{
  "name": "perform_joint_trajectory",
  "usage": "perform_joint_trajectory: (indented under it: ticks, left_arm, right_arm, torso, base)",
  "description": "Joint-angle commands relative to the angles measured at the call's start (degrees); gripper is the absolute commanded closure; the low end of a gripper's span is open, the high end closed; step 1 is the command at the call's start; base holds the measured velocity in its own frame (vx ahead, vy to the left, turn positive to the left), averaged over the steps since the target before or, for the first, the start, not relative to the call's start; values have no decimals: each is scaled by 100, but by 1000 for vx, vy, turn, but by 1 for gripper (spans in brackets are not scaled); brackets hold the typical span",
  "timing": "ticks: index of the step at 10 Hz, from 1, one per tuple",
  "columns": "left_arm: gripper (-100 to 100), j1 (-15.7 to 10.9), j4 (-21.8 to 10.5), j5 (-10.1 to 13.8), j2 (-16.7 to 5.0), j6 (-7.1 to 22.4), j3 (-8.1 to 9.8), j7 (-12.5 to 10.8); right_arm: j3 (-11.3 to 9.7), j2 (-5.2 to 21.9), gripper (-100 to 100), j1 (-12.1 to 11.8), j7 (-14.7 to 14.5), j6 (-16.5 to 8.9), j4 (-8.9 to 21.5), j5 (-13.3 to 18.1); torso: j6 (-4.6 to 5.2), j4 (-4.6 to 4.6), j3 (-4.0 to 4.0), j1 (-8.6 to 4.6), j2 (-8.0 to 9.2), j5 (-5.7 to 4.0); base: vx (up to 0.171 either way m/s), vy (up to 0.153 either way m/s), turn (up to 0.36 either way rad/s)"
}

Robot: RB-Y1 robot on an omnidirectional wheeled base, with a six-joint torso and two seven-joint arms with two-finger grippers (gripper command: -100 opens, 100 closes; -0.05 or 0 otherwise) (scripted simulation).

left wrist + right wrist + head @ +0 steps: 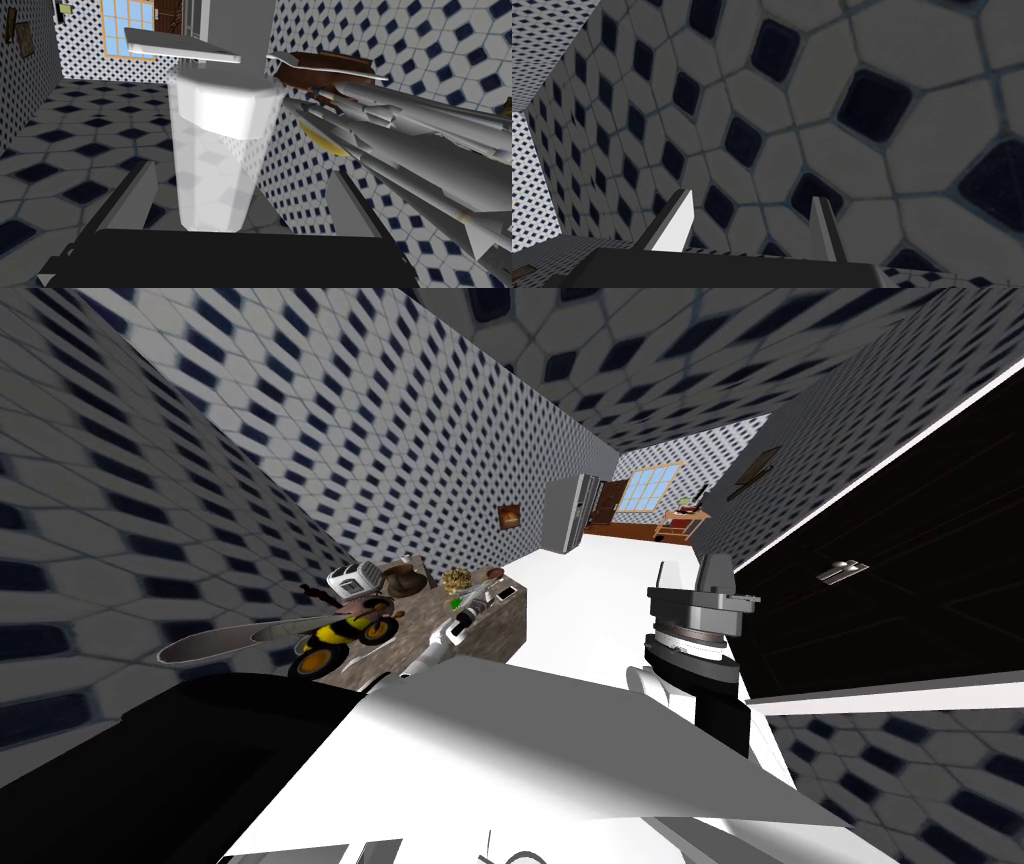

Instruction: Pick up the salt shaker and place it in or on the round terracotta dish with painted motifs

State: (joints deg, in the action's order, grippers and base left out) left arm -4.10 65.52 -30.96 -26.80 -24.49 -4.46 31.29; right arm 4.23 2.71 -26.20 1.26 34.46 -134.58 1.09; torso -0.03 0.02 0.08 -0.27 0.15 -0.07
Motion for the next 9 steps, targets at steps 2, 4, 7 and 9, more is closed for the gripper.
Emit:
perform_joint_trajectory:
  ticks: [2, 4, 7, 9]
  left_arm:
    - [-100, -372, -395, -2, 42, -80, 39, 11]
    - [-100, -625, -732, -2, 54, -122, 60, 4]
    - [100, -607, -736, -2, 45, -110, 51, -5]
    - [100, -609, -732, -4, 44, -114, 50, -2]
  right_arm:
    - [0, 0, 0, 0, 0, 0, 0, 0]
    - [0, 0, 0, 0, 0, 0, 0, 0]
    - [0, 0, 0, -1, 0, 0, 0, 0]
    - [0, 0, 0, -1, 0, 0, 0, 0]
  torso:
    - [-1, -1, -1, 0, -3, 0]
    - [-2, -1, -2, 1, -4, 0]
    - [-2, -2, -6, 1, -11, 0]
    - [-5, -6, -12, 7, -21, 3]
  base:
    - [-53, -7, -25]
    - [-48, -7, -25]
    - [-20, -4, -8]
    - [0, 0, 0]
